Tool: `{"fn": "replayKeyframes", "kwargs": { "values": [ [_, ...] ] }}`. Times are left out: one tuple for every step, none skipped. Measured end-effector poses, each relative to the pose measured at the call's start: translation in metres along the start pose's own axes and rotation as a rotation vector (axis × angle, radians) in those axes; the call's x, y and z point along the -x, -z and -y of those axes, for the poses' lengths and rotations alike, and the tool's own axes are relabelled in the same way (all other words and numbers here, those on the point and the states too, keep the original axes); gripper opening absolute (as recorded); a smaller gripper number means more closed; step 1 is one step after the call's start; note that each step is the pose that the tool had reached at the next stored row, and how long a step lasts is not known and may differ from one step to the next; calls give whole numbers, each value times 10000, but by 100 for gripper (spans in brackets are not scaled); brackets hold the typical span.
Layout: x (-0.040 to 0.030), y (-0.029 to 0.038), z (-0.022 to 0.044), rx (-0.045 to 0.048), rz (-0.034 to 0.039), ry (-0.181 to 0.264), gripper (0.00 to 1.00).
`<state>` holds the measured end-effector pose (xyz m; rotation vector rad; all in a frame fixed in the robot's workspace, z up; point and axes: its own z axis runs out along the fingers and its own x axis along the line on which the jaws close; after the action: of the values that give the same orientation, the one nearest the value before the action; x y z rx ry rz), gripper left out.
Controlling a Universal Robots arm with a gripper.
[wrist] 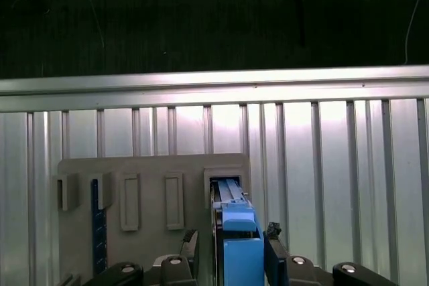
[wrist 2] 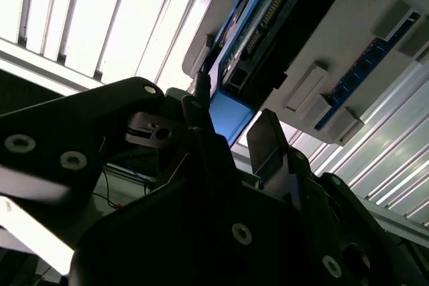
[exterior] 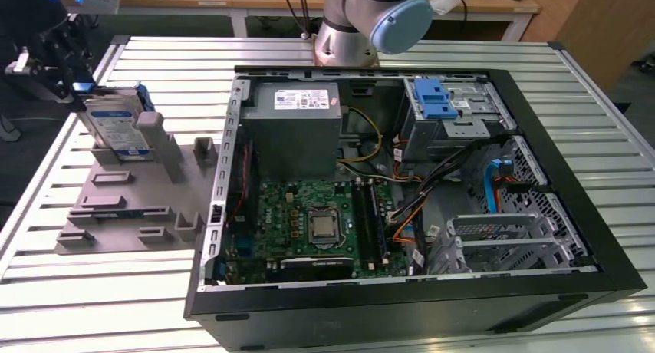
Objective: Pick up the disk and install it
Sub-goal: 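Pick up the disk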
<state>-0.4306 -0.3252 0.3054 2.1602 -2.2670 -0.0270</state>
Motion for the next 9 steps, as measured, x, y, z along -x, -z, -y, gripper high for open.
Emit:
{"fn": "replayKeyframes", "kwargs": {
  "values": [
    [0, -5, -1, -1, 0, 1, 49],
    [0, -11, -3, 1, -1, 0, 49],
    [0, -19, -4, 0, 0, 0, 56],
    [0, -30, -4, 0, 1, 0, 56],
    [0, -42, -4, 1, 2, 0, 56],
    [0, -56, -4, 1, 2, -1, 56],
    [0, -69, -4, 0, 2, -2, 56],
    [0, -81, -4, 0, 2, -3, 56],
    [0, -91, -4, 1, 2, -3, 56]
  ]
}}
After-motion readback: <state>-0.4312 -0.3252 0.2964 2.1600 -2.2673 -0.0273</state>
